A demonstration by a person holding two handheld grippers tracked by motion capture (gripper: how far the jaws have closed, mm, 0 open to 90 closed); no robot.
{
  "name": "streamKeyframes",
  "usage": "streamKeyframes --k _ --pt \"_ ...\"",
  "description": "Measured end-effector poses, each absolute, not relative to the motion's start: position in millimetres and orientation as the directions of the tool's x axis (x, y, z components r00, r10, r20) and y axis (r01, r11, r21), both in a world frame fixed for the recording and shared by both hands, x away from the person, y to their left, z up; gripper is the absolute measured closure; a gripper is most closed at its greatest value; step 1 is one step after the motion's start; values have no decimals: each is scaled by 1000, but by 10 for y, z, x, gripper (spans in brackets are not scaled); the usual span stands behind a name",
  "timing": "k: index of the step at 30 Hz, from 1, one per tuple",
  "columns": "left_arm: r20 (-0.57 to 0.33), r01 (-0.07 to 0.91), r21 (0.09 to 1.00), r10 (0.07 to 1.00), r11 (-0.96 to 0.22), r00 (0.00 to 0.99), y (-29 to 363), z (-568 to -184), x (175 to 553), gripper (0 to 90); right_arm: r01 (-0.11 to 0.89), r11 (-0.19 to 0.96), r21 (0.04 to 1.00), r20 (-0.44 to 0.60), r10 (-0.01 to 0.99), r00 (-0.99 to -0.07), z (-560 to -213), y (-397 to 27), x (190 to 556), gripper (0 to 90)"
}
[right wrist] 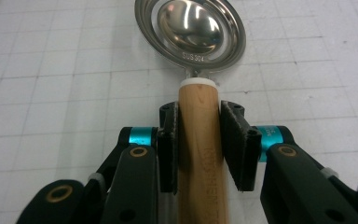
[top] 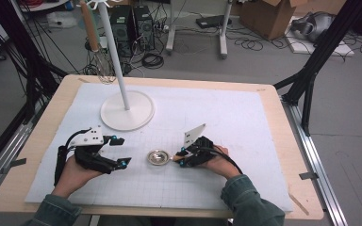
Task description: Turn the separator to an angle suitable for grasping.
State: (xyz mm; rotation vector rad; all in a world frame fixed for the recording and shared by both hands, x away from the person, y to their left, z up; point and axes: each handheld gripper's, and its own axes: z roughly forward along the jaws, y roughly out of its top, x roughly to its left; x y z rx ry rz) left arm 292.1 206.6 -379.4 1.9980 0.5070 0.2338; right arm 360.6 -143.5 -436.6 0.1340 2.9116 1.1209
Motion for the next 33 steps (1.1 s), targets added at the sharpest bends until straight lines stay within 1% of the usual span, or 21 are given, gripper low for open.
streamKeyframes --k 6,7,11,25,29,33 --pt "-46 247 885 453 -396 891 2095 -3771 2918 251 78 709 701 27 82 -996 -4311 -1418 3612 705" --pt "-47 248 885 452 -395 891 2097 -3769 2916 251 69 712 698 16 80 -997 -4299 -1401 3604 705" --pt "-46 247 885 454 -395 890 2103 -3767 2909 251 50 722 690 16 55 -998 -4305 -1283 3562 705" --pt "-39 243 882 451 -403 892 2131 -3751 2890 253 -14 694 720 1 -22 -1000 -4300 -780 3442 705" --pt "-42 244 876 439 -416 897 2097 -3775 2908 256 -11 698 716 12 -28 -1000 -4321 -734 3419 702" --pt "-46 243 872 422 -426 905 2028 -3800 2916 264 17 707 707 50 -27 -998 -4346 -733 3421 687"
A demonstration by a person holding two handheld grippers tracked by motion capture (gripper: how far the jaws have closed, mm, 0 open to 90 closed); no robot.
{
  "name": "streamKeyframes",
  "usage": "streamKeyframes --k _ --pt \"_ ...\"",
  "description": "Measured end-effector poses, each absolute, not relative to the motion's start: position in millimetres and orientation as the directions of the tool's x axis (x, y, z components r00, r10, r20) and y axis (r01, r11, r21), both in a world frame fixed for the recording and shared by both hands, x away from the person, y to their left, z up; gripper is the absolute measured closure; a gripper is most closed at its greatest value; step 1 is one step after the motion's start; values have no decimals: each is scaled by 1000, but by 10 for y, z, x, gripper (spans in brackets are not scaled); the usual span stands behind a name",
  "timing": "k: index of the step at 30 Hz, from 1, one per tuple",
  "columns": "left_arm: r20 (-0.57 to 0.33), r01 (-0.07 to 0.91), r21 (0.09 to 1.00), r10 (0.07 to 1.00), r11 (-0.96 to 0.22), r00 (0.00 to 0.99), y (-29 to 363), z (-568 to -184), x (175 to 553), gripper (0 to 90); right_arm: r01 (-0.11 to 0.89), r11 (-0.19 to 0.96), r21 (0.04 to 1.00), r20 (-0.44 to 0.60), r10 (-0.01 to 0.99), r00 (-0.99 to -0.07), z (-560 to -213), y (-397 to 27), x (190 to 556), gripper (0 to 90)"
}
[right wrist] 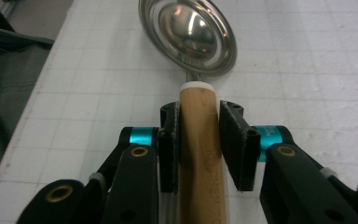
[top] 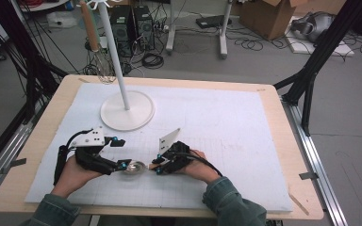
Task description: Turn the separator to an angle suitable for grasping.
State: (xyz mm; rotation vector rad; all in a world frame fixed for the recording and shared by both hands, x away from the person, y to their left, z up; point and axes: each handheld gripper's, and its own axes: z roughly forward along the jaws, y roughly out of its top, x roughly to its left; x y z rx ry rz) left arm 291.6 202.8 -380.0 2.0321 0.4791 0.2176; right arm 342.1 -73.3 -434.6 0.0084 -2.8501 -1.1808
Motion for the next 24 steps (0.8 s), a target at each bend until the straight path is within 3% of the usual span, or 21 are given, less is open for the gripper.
streamKeyframes --k 8,24 --pt "-48 232 856 377 -461 925 1862 -3848 2933 304 74 707 703 100 4 -995 -4357 -816 3406 607" --pt "-40 190 807 269 -559 962 1544 -3960 3045 415 179 639 748 118 137 -983 -4211 -1393 3274 465"
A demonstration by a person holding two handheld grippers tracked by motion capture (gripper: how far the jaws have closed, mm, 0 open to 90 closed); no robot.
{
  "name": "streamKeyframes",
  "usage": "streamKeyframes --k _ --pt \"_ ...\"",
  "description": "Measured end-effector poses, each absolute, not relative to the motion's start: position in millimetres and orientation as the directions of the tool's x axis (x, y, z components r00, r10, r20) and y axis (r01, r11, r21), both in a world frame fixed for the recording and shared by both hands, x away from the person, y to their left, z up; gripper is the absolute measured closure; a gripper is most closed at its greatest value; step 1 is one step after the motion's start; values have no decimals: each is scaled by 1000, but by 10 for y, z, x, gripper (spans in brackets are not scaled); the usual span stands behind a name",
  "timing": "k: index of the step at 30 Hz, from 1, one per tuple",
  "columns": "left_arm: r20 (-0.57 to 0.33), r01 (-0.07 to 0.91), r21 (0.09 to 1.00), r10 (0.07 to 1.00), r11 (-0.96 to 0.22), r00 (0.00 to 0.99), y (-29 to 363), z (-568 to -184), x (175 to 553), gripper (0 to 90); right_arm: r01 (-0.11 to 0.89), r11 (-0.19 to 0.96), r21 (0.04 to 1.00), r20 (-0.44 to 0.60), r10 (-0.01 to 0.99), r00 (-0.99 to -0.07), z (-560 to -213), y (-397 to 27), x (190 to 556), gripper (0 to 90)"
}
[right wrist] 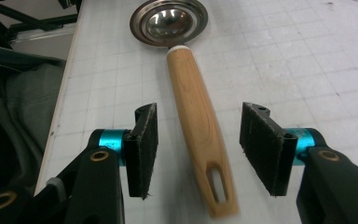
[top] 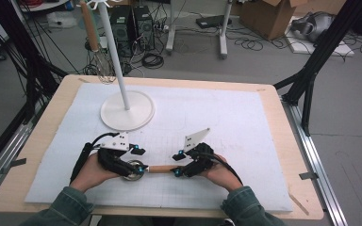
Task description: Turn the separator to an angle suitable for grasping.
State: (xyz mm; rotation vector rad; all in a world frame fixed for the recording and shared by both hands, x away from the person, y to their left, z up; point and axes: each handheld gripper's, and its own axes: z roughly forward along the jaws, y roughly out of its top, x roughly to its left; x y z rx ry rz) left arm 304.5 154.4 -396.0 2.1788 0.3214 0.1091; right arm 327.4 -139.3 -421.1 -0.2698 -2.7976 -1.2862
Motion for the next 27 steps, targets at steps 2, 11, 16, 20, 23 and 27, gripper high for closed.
streamKeyframes --k 2,11,16,20,23,27 --pt "-41 188 799 261 -571 964 1503 -3989 3062 423 191 630 753 121 152 -981 -4196 -1457 3256 441" --pt "-50 186 753 228 -631 972 1323 -4114 3120 443 226 610 759 124 206 -971 -4180 -1683 3195 406" --pt "-53 178 730 204 -660 977 1224 -4159 3139 456 227 610 759 122 210 -970 -4199 -1765 3157 405" --pt "-49 171 713 195 -680 980 1180 -4202 3168 471 236 602 762 123 223 -967 -4200 -1830 3146 404" --pt "-49 171 707 194 -687 980 1165 -4233 3179 484 240 598 765 120 234 -965 -4208 -1867 3146 403" --pt "-47 164 690 183 -705 982 1135 -4262 3175 512 244 599 763 123 235 -964 -4230 -1867 3140 403"
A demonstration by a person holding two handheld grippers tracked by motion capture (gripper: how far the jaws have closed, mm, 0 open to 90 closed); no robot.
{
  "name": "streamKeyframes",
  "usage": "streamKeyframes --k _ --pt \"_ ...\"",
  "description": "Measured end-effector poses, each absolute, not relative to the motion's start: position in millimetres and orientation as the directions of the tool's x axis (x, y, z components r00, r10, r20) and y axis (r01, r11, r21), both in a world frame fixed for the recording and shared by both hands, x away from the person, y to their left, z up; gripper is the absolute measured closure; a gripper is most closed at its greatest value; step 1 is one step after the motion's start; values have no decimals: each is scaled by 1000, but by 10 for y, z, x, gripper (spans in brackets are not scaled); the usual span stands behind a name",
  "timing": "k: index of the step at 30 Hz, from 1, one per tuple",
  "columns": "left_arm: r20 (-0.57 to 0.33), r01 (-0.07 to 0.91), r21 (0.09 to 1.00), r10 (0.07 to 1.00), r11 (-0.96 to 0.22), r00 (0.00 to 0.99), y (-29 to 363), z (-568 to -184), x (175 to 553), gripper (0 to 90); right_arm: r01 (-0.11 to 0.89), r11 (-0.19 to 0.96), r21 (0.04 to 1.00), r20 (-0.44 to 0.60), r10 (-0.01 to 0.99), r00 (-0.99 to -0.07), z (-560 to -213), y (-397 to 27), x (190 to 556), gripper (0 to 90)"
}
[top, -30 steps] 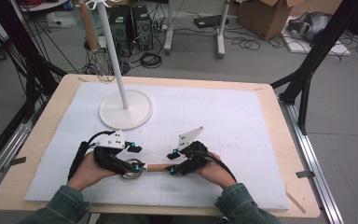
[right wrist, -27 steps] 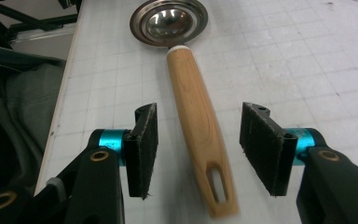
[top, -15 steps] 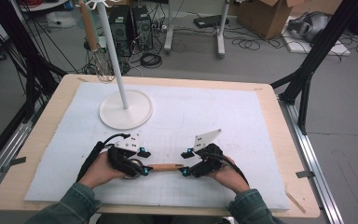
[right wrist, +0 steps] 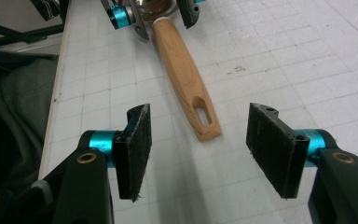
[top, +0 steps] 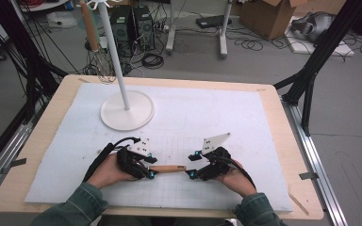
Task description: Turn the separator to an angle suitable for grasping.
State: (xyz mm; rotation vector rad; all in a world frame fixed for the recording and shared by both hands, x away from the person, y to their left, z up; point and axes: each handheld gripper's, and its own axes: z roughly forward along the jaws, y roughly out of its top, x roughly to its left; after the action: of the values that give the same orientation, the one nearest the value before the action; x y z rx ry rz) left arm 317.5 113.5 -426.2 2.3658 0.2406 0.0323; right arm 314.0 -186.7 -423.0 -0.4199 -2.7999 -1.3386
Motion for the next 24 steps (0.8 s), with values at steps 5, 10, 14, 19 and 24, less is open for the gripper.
streamKeyframes --k 5,10,14,19,24 --pt "-45 156 674 171 -722 984 1114 -4294 3181 570 238 604 761 119 231 -966 -4253 -1839 3141 403" --pt "-36 143 651 158 -745 987 1085 -4314 3170 623 245 610 754 132 225 -965 -4278 -1799 3151 403" --pt "-17 128 645 153 -754 988 1076 -4312 3165 649 238 620 748 133 212 -968 -4305 -1743 3159 403" --pt "-2 104 640 134 -761 991 1067 -4304 3162 670 237 639 732 137 203 -969 -4361 -1684 3175 404" --pt "4 97 642 130 -761 992 1067 -4294 3150 676 251 644 722 149 209 -967 -4402 -1664 3193 410"
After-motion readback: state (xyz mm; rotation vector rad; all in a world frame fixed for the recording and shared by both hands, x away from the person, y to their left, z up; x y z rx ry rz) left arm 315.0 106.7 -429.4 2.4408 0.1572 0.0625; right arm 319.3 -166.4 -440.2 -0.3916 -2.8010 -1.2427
